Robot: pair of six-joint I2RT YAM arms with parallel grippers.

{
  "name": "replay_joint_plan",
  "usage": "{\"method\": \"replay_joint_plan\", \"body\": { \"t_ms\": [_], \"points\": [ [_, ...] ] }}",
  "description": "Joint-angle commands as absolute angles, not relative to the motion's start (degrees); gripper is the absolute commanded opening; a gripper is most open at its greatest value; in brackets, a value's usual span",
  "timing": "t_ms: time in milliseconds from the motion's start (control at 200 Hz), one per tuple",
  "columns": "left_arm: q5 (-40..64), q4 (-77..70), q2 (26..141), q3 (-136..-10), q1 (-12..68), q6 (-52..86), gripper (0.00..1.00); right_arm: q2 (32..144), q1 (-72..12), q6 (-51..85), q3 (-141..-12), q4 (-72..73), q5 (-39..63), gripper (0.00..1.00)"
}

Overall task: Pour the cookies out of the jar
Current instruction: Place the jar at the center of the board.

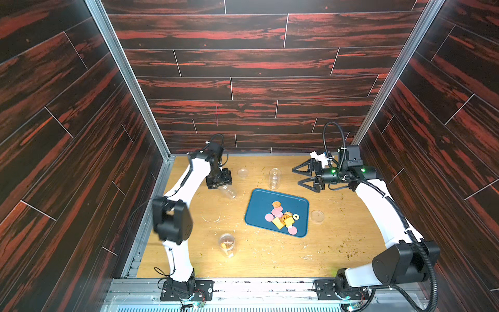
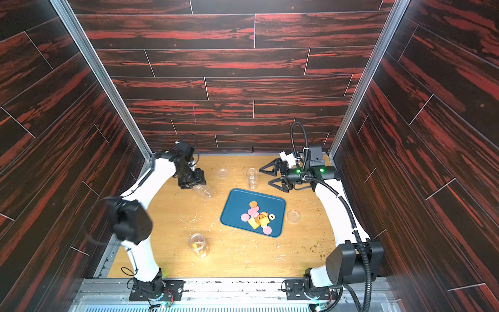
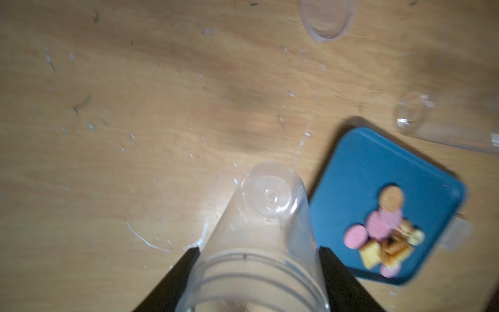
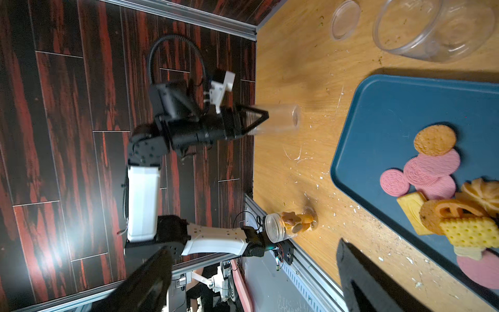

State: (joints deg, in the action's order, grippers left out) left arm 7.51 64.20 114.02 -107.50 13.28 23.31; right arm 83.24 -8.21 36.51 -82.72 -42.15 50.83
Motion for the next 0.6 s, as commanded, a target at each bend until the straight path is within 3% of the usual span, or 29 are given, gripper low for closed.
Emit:
{"method": "replay_joint_plan", "body": {
  "t_ms": [0, 306, 596],
  "points": [
    [1.92, 69.81, 117.52, -113.05, 13.01, 19.09, 0.65, 84.57, -8.17, 34.13, -82.96, -45.02, 50.19, 0.98],
    [-1.55, 73.01, 128.93, -127.43, 13.62, 18.02, 0.66, 87.22, -8.15, 32.39, -84.75, -47.70, 49.68, 0.98],
    [-4.31, 73.21, 133.45, -132.01, 15.38, 17.49, 0.68, 88.84, -8.06, 30.60, -86.55, -49.91, 49.31, 0.98]
  ]
}}
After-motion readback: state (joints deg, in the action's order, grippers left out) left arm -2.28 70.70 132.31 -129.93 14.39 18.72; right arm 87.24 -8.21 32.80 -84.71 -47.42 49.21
